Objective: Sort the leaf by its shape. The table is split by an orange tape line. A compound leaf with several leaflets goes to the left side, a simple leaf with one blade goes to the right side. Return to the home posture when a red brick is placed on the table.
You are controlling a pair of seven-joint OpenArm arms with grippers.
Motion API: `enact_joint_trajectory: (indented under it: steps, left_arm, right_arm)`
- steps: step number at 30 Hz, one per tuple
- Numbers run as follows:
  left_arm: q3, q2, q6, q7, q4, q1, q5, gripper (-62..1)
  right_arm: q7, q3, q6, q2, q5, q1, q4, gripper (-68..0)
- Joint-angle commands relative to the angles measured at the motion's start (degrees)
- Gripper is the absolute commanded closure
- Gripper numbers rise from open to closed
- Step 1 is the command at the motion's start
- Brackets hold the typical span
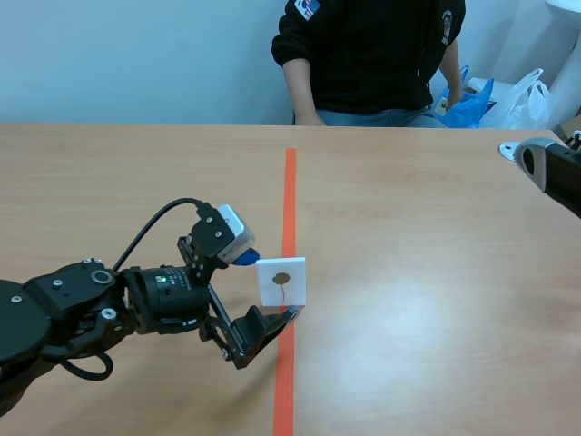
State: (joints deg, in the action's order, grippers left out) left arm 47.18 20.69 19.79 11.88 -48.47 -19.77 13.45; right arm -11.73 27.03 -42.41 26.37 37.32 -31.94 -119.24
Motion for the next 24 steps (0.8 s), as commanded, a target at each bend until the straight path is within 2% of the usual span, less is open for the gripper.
enact_joint_trajectory:
  steps: [1, 6, 10, 18, 21, 24]
  left_arm:
    - [0.2, -1.3, 0.3, 0.8, 0.3, -2.0, 0.4, -59.4]
    - [2.6, -4.4, 0.3, 1.3, 4.7, -5.2, 0.4, -52.1]
    - [3.0, -5.1, 0.3, 1.9, 6.0, -5.8, 0.4, -45.1]
    - [3.0, -5.1, 0.3, 2.3, 6.3, -5.8, 0.4, -23.5]
    - [3.0, -5.1, 0.3, 2.3, 6.3, -5.8, 0.4, -19.5]
    - [3.0, -5.1, 0.3, 2.3, 6.3, -5.8, 0.3, -19.0]
  right_arm:
    - [0.9, 1.0, -0.3, 0.9, 0.4, 0.5, 0.2, -50.0]
    - [0.9, 1.0, -0.3, 0.7, 0.4, 0.5, 0.2, -50.0]
    - [0.9, 1.0, -0.3, 0.7, 0.4, 0.5, 0.2, -50.0]
    - [0.9, 1.0, -0.3, 0.7, 0.4, 0.5, 0.2, -50.0]
    - [0.9, 1.0, -0.3, 0.7, 0.4, 0.5, 0.2, -50.0]
    - [0.9, 1.0, -0.3, 0.7, 0.4, 0.5, 0.2, -50.0]
